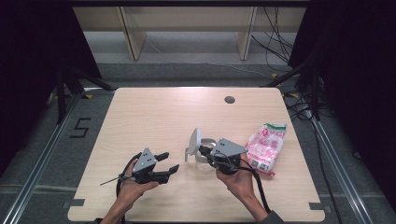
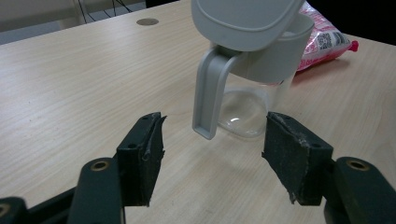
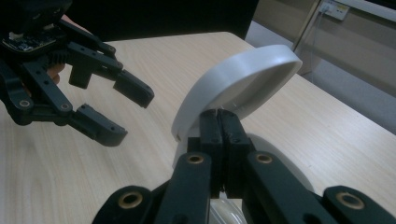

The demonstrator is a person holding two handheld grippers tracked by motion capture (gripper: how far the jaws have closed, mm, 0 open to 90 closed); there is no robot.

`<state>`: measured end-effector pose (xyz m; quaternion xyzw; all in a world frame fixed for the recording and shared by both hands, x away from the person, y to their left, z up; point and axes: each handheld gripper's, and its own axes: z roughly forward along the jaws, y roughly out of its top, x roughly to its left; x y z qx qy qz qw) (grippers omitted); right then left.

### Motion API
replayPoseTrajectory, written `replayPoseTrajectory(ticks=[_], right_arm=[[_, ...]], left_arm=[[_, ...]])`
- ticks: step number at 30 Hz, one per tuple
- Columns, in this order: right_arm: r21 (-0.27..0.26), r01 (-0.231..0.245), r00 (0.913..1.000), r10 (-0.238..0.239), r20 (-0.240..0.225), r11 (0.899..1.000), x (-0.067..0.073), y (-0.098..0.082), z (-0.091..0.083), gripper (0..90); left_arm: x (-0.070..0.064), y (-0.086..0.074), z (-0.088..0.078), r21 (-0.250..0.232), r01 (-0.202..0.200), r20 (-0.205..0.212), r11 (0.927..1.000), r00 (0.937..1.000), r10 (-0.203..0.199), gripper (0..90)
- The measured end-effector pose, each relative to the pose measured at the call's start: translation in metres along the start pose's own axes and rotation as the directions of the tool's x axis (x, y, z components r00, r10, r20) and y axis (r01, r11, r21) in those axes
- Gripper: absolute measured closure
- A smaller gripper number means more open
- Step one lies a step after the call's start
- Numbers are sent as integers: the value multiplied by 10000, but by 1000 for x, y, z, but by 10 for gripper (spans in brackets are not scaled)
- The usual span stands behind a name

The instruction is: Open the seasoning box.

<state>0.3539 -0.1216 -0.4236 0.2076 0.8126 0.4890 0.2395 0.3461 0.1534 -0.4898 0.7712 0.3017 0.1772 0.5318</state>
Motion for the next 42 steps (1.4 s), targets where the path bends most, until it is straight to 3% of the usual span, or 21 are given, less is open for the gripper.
replayPoseTrajectory(ticks=[5, 7, 9, 12, 15, 17, 22, 23, 26, 28, 29, 31, 32, 33, 36, 37, 38, 39, 40, 41, 42], right_arm=[[-16, -14, 10000, 13, -99, 10000, 6, 2, 3, 900], [-22, 340, 9993, -340, -156, 9994, 7, 3, 5, 900], [33, 381, 9991, -380, -169, 9993, 7, 3, 4, 897], [-16, 183, 9998, -183, 26, 9998, 3, 1, -1, 879], [-89, -132, 9992, 135, 367, 9999, -7, -3, -11, 856], [-17, -51, 9978, 52, 656, 10000, -16, -10, -20, 835], [97, -867, 9874, 846, 1335, 9962, -39, -33, -44, 797], [7, -1199, 9818, 1185, 1487, 9928, -41, -37, -48, 791], [17, -1139, 9765, 1117, 1844, 9935, -52, -48, -58, 769], [-39, -1620, 9653, 1593, 2069, 9868, -56, -54, -65, 762], [-64, -1476, 9655, 1455, 2158, 9890, -59, -57, -68, 757], [66, -1909, 9537, 1839, 2382, 9816, -63, -61, -75, 740], [70, -2262, 9435, 2173, 2503, 9741, -66, -64, -80, 736], [-55, -2153, 9434, 2095, 2570, 9765, -72, -67, -83, 735], [-83, -2464, 9234, 2373, 3017, 9691, -82, -75, -94, 720], [-254, -2678, 9113, 2617, 3177, 9632, -84, -78, -97, 718], [-328, -2444, 9107, 2410, 3355, 9691, -91, -82, -100, 712], [-299, -2664, 9049, 2607, 3364, 9634, -92, -84, -101, 706], [-328, -2619, 9004, 2565, 3514, 9645, -95, -86, -103, 705], [-369, -2874, 8914, 2814, 3553, 9571, -97, -88, -105, 701], [-329, -2751, 8895, 2674, 3706, 9608, -99, -91, -107, 691]], left_arm=[[-3, -1, 1, -38, 64, -150, 10000, 9999, -64, 354], [-5, -3, 1, -6, 41, -221, 10000, 9997, -41, 352], [-5, -4, 0, 5, 52, -196, 10000, 9998, -52, 346], [-5, -5, 0, -9, 146, -184, 9999, 9997, -146, 335], [-6, -6, 1, 25, 238, -93, 9997, 9997, -237, 325], [-7, -7, 1, 144, 219, -70, 9997, 9997, -218, 319], [-8, -10, 3, 192, 369, -20, 9991, 9993, -368, 315], [-8, -10, 3, 172, 365, -53, 9992, 9993, -365, 314], [-8, -11, 3, 203, 407, -120, 9990, 9991, -405, 315], [-7, -12, 3, 212, 373, -147, 9991, 9992, -370, 315], [-8, -12, 3, 157, 472, -141, 9988, 9988, -470, 314], [-7, -12, 3, 211, 420, -165, 9989, 9990, -417, 314], [-7, -12, 3, 176, 441, -157, 9989, 9989, -438, 314], [-8, -12, 3, 129, 495, -83, 9987, 9987, -493, 314], [-9, -12, 4, 108, 479, -25, 9988, 9989, -479, 314], [-9, -12, 3, 192, 474, -102, 9987, 9988, -472, 314], [-9, -12, 3, 189, 489, -97, 9986, 9988, -488, 313], [-9, -12, 4, 118, 609, -22, 9981, 9981, -609, 313], [-9, -12, 4, 68, 662, 12, 9978, 9978, -662, 313], [-9, -11, 3, 96, 624, -7, 9980, 9980, -624, 312], [-9, -11, 3, 134, 613, -40, 9980, 9981, -612, 312]])
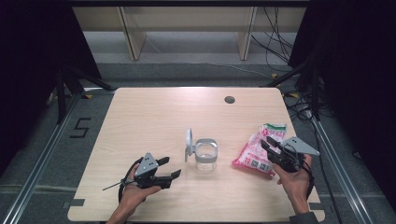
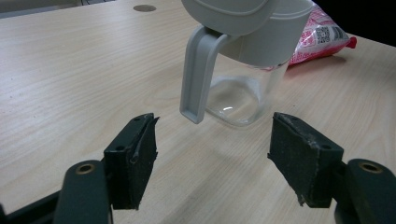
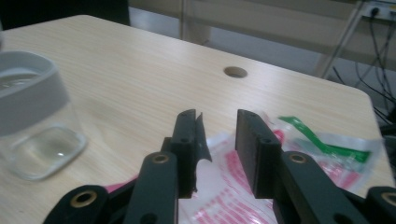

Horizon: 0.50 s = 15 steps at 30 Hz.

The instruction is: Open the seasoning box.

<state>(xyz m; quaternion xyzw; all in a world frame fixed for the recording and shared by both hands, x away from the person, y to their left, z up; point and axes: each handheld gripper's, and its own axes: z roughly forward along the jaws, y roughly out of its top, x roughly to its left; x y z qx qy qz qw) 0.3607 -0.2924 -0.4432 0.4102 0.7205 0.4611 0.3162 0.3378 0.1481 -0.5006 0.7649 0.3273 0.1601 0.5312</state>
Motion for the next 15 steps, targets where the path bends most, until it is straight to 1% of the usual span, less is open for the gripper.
replayPoseTrajectory(ticks=[1, 2, 3, 5, 6, 7, 8, 9, 10, 11, 12, 13, 14, 15], right_arm=[[66, -203, 9997, 202, 125, 9998, -1, -1, 0, 672], [205, -296, 9993, 292, 225, 9994, -5, -3, -1, 649], [202, -131, 9992, 124, 370, 9997, -8, -5, -1, 642], [264, -376, 9979, 362, 538, 9989, -12, -8, -1, 617], [341, -578, 9967, 557, 598, 9977, -15, -10, -1, 597], [302, -555, 9956, 530, 777, 9980, -18, -12, -1, 580], [286, -698, 9942, 672, 835, 9972, -20, -13, -2, 557], [316, -817, 9928, 785, 909, 9962, -22, -14, -2, 524], [334, -1266, 9864, 1223, 1097, 9914, -23, -15, -3, 482], [331, -1212, 9878, 1172, 1023, 9921, -26, -15, -2, 455], [355, -1511, 9832, 1465, 1085, 9879, -27, -16, -2, 428], [485, -1622, 9823, 1566, 1033, 9856, -27, -17, -2, 413], [463, -1488, 9840, 1433, 1062, 9878, -29, -19, -2, 407], [677, -1526, 9827, 1441, 1163, 9860, -31, -21, -1, 385]], left_arm=[[0, 0, 0, -15, 7, 1, 10000, 10000, -7, 311], [0, 0, 0, -26, 16, 9, 10000, 10000, -16, 308], [0, 0, 0, -41, 54, 4, 10000, 10000, -54, 307], [1, 0, 0, -59, 74, -53, 10000, 10000, -74, 308], [1, 1, 0, -45, 51, -39, 10000, 10000, -51, 307], [1, 1, 0, -39, 52, -25, 10000, 10000, -52, 307], [1, 1, 1, -112, 84, 63, 9999, 9999, -84, 306], [1, 1, 1, 23, 69, 5, 10000, 10000, -69, 306], [1, 1, 2, 63, 37, -3, 10000, 10000, -37, 305], [1, 0, 2, 62, 49, 57, 10000, 10000, -49, 305], [1, 0, 3, 33, 96, 105, 9999, 9999, -96, 305], [1, 0, 3, 54, 91, 101, 9999, 9999, -91, 305], [1, 0, 3, 58, 99, 104, 9999, 9999, -99, 305], [1, 0, 3, 47, 102, 103, 9999, 9999, -103, 305]])
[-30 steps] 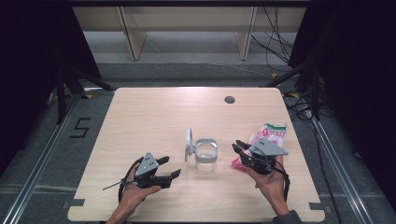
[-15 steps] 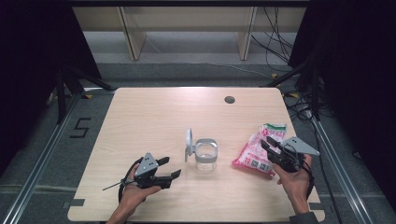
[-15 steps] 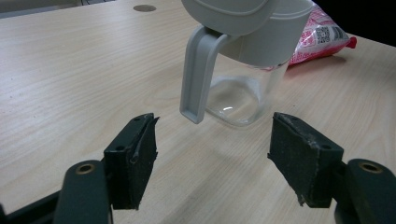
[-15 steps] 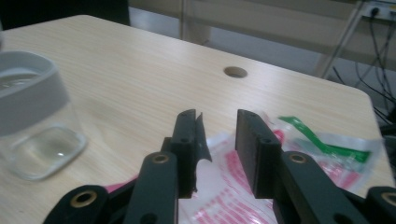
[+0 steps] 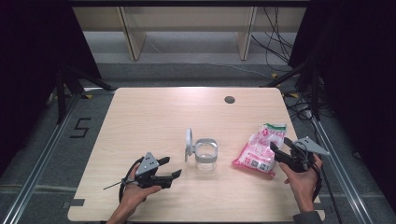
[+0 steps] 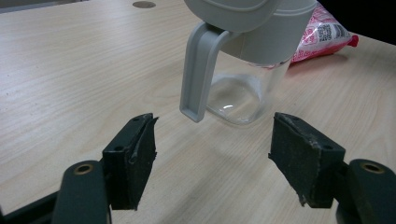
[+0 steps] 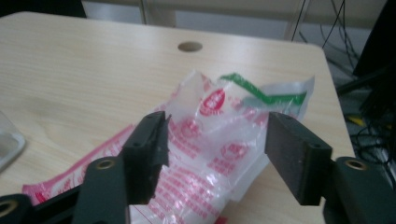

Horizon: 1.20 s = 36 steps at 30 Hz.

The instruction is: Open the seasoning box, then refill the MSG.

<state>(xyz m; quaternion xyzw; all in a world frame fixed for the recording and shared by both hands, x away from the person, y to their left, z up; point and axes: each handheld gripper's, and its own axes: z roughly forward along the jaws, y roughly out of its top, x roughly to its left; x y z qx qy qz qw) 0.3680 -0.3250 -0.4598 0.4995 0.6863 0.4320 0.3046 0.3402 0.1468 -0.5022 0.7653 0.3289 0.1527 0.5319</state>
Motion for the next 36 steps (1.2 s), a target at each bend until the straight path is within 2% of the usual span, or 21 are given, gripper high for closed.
replayPoseTrajectory(ticks=[1, 3, 4, 7, 9, 10, 12, 13, 14, 17, 19, 22, 24, 25, 26, 27, 30, 33, 34, 35, 36], right_arm=[[125, -214, 9996, 216, -203, 9997, -1, -1, 2, 353], [400, -228, 9997, 228, -13, 9989, -6, -5, 4, 330], [520, -573, 9983, 576, -45, 9970, -5, -7, 5, 320], [759, -252, 9991, 277, -329, 9968, -12, -9, 8, 276], [724, -510, 9986, 518, -91, 9961, -12, -11, 10, 257], [931, -891, 9957, 909, -159, 9917, -11, -10, 9, 248], [961, -660, 9972, 690, -281, 9932, -16, -11, 11, 221], [1063, -587, 9983, 590, 2, 9926, -16, -12, 12, 215], [1011, -484, 9988, 487, -10, 9937, -18, -12, 12, 219], [1032, -989, 9951, 986, 88, 9897, -17, -12, 11, 212], [985, -739, 9972, 747, -40, 9924, -21, -13, 15, 161], [1078, -659, 9978, 662, 12, 9920, -23, -13, 20, 176], [1131, -786, 9969, 785, 53, 9905, -22, -12, 21, 161], [1103, -1099, 9939, 1102, 34, 9878, -20, -12, 20, 162], [998, -1085, 9940, 1094, -33, 9891, -21, -13, 21, 161], [1096, -803, 9967, 812, -39, 9907, -24, -13, 22, 161], [1009, -838, 9964, 849, -66, 9914, -26, -13, 23, 161], [1072, -1083, 9936, 1110, -194, 9883, -25, -13, 23, 163], [1055, -1076, 9941, 1056, 242, 9886, -24, -14, 25, 164], [987, -1313, 9913, 1309, 107, 9864, -23, -13, 25, 168], [1080, -1012, 9948, 1014, 34, 9890, -26, -13, 27, 174]], left_arm=[[0, 0, -1, 20, -10, -11, 10000, 10000, 10, 305], [-1, 1, -1, 34, -27, -35, 10000, 10000, 28, 305], [-1, 1, -1, 48, -44, -27, 10000, 10000, 44, 305], [-1, 0, 0, 27, 10, 38, 10000, 10000, -10, 305], [-1, 0, 0, 15, 57, 18, 10000, 10000, -57, 305], [0, 0, 0, 45, 38, -14, 10000, 10000, -38, 305], [0, 0, 0, 32, 72, -7, 10000, 10000, -72, 306], [-1, 0, 0, 36, 64, -18, 10000, 10000, -64, 306], [-1, 0, 0, 36, 26, -32, 10000, 10000, -26, 306], [-1, 0, 0, 93, 18, -99, 10000, 9999, -17, 305], [-2, -1, 1, 112, 65, -58, 9999, 10000, -65, 305], [-2, -1, 2, 152, 1, -24, 9999, 10000, -1, 305], [-3, -1, 2, 138, 32, -63, 9999, 10000, -31, 306], [-3, -1, 2, 123, 35, -62, 9999, 10000, -34, 306], [0, 0, 1, 126, -318, -29, 9994, 9995, 319, 305], [-2, -1, 1, 132, -70, -79, 9999, 9999, 71, 306], [-3, 0, 0, 165, -19, -173, 9999, 9998, 22, 306], [-4, -1, 2, 90, -4, -113, 10000, 9999, 5, 306], [-4, -1, 2, 116, 33, -104, 9999, 9999, -32, 307], [-4, -1, 2, 161, -16, -98, 9999, 10000, 18, 307], [-5, -1, 2, 190, 9, -126, 9998, 9999, -6, 306]])
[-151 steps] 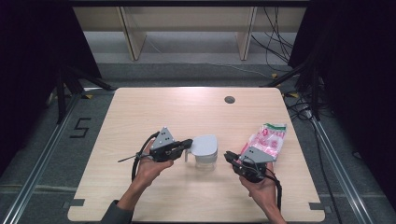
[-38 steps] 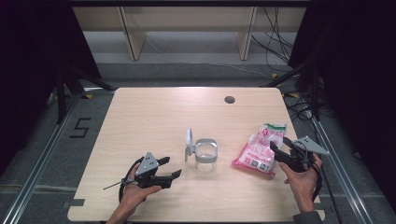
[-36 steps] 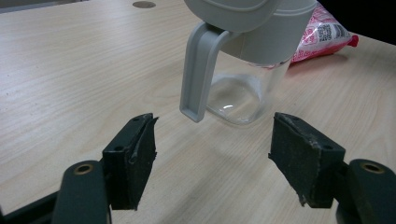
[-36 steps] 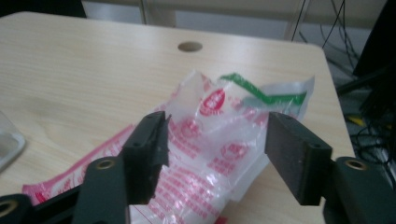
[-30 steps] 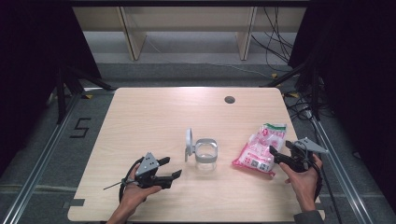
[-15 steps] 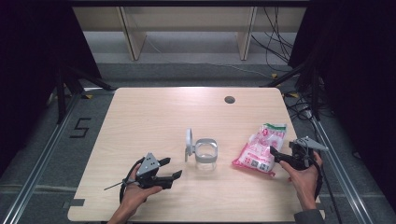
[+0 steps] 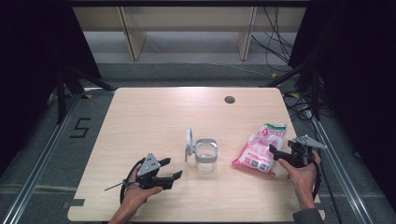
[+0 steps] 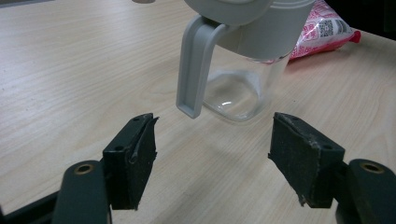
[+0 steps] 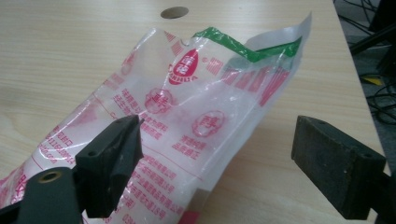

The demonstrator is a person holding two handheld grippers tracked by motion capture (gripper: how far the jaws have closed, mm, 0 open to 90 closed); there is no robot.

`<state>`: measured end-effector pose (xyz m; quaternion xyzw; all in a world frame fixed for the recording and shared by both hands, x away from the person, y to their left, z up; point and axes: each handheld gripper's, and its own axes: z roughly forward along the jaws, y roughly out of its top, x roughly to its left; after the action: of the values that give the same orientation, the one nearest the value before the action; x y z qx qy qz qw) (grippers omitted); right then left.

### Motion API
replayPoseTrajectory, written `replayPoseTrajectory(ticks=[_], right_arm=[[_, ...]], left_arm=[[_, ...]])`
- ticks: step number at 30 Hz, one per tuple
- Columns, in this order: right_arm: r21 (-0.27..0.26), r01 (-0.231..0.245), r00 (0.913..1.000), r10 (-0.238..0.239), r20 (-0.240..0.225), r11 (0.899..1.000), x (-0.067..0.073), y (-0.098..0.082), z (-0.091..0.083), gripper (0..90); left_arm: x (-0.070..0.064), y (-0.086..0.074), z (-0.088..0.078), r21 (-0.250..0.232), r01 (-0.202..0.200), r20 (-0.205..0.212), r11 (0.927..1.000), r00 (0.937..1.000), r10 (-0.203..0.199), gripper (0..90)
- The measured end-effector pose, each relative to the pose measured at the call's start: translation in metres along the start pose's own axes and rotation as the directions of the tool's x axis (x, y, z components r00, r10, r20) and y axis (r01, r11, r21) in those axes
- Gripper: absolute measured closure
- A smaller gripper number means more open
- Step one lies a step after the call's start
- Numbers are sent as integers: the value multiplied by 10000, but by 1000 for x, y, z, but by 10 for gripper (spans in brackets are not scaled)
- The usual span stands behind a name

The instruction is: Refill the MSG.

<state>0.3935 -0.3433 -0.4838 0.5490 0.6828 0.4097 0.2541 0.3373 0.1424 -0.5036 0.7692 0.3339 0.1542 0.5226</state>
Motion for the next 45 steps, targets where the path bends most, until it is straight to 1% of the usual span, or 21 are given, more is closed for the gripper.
replayPoseTrajectory(ticks=[2, 6, 7, 8, 9, 11, 12, 13, 14, 16, 20, 22, 23, 28, 29, 30, 33, 39, 40, 42, 45], right_arm=[[-52, -137, 9997, 136, -203, 9999, 0, 0, 3, 180], [56, -321, 9995, 320, 28, 9995, 0, -1, 9, 193], [10, -136, 9998, 136, -127, 9999, -2, 0, 11, 197], [-32, -319, 9987, 317, -394, 9995, -1, 0, 12, 203], [117, -501, 9986, 503, -156, 9987, 1, 1, 12, 211], [191, -283, 9982, 293, -516, 9994, 0, 1, 16, 220], [143, -72, 9995, 77, -306, 9999, -1, 1, 18, 220], [183, -467, 9982, 474, -369, 9987, 3, 1, 19, 222], [244, -384, 9972, 399, -638, 9990, 1, 2, 20, 225], [301, -231, 9989, 243, -390, 9993, 0, 2, 24, 233], [472, -432, 9958, 468, -785, 9980, -2, 1, 29, 260], [558, -707, 9955, 740, -593, 9959, -2, 1, 30, 281], [331, -441, 9962, 464, -736, 9985, -4, 1, 33, 298], [477, -267, 9934, 319, -1103, 9985, -3, 2, 35, 421], [680, -478, 9939, 542, -957, 9965, 1, 2, 34, 440], [618, -167, 9954, 225, -936, 9979, -1, 2, 36, 457], [599, -14, 9974, 57, -717, 9982, -1, 2, 36, 537], [670, -91, 9960, 150, -881, 9977, -1, 2, 37, 684], [847, -430, 9955, 499, -810, 9955, 2, 2, 35, 704], [728, -587, 9939, 651, -887, 9956, 2, 2, 37, 752], [703, -531, 9927, 603, -1044, 9961, 1, 1, 37, 830]], left_arm=[[-1, 0, 1, -36, 26, 45, 10000, 10000, -26, 307], [-1, -1, 2, -21, 61, 135, 10000, 9999, -60, 307], [-2, -1, 1, -16, 123, 113, 9999, 9999, -123, 307], [-1, 0, 1, -40, 96, 162, 9999, 9998, -95, 307], [-1, 0, 1, -47, 77, 111, 10000, 9999, -76, 307], [-1, -1, 1, -94, 139, 124, 9999, 9998, -138, 307], [-1, 0, 1, -98, 143, 116, 9998, 9998, -142, 307], [-1, 0, 1, -128, 181, 136, 9998, 9997, -179, 307], [-2, 0, 1, -123, 190, 147, 9997, 9997, -188, 307], [-1, 0, 0, -15, 100, 98, 9999, 9999, -100, 307], [-1, 0, 0, -111, 177, 115, 9998, 9998, -176, 306], [-1, -1, 0, -23, 98, 46, 9999, 9999, -97, 306], [-1, -1, 0, -19, 97, 62, 10000, 9999, -97, 306], [-1, -1, 1, -29, 87, 87, 10000, 9999, -87, 306], [-1, -1, 0, -23, 84, 93, 10000, 9999, -84, 306], [-2, -1, 1, -98, 153, 123, 9998, 9998, -152, 306], [-1, 0, 0, -89, 107, 126, 9999, 9999, -106, 306], [-1, 0, 0, -84, 128, 92, 9999, 9999, -127, 307], [-1, 0, 0, -76, 136, 83, 9999, 9999, -136, 307], [-1, 0, 0, -86, 153, 89, 9998, 9998, -153, 307], [-1, 0, 0, -123, 187, 98, 9997, 9998, -186, 307]])
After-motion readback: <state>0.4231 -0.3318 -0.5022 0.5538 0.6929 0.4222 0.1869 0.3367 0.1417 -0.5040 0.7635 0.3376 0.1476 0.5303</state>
